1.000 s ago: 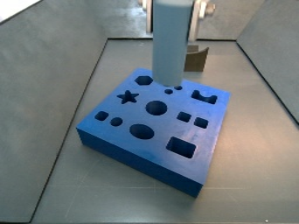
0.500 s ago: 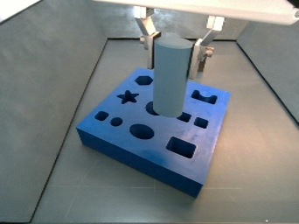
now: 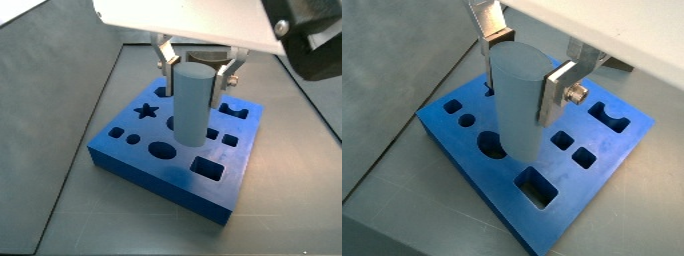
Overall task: Pick up the oval object. Move up. Place the oval object on the fixture. Regrasp the oval object. Move to above the board. Insert the oval object.
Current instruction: Insert the oval object.
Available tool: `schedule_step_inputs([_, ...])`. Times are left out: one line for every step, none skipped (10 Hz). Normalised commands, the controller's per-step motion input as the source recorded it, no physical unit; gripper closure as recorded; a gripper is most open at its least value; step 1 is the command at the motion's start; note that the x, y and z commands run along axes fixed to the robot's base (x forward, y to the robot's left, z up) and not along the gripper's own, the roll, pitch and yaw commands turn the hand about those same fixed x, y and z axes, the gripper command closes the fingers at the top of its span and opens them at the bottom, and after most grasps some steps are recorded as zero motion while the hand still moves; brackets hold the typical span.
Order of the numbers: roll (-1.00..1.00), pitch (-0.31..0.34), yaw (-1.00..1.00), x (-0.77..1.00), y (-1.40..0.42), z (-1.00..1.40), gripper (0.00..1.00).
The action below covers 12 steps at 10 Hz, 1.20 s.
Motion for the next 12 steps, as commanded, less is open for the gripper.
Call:
schedule_step_inputs([0.05, 0.0, 0.0, -0.03, 0.2, -0.13, 1.0])
schedule_step_inputs([0.0, 0.0, 0.11, -0.23, 0.33, -0.15, 1.0])
schedule_step_inputs([-0.02, 0.0, 0.0, 0.0, 0.0, -0.09, 1.0])
schedule_step_inputs([0.0, 0.0, -0.02, 0.0, 0.0, 0.0, 1.0])
schedule_step_inputs([0.0, 0.0, -0.01, 0.01, -0.09, -0.15, 1.0])
schedule_step_inputs([0.07, 0.0, 0.0, 0.0, -0.15, -0.4, 1.0])
schedule_step_inputs([0.07, 0.0, 0.0, 0.0, -0.07, -0.39, 1.0])
schedule_step_inputs([0.07, 0.0, 0.0, 0.0, -0.06, -0.38, 1.0])
schedule_step_inputs([0.03, 0.01, 0.0, 0.0, 0.0, -0.22, 1.0])
schedule_step_inputs([-0.01, 0.0, 0.0, 0.0, 0.15, 0.0, 1.0])
schedule_step_inputs([0.0, 0.0, 0.0, -0.02, 0.04, 0.0, 1.0])
schedule_step_inputs([0.0, 0.0, 0.0, -0.03, 0.0, 0.0, 1.0])
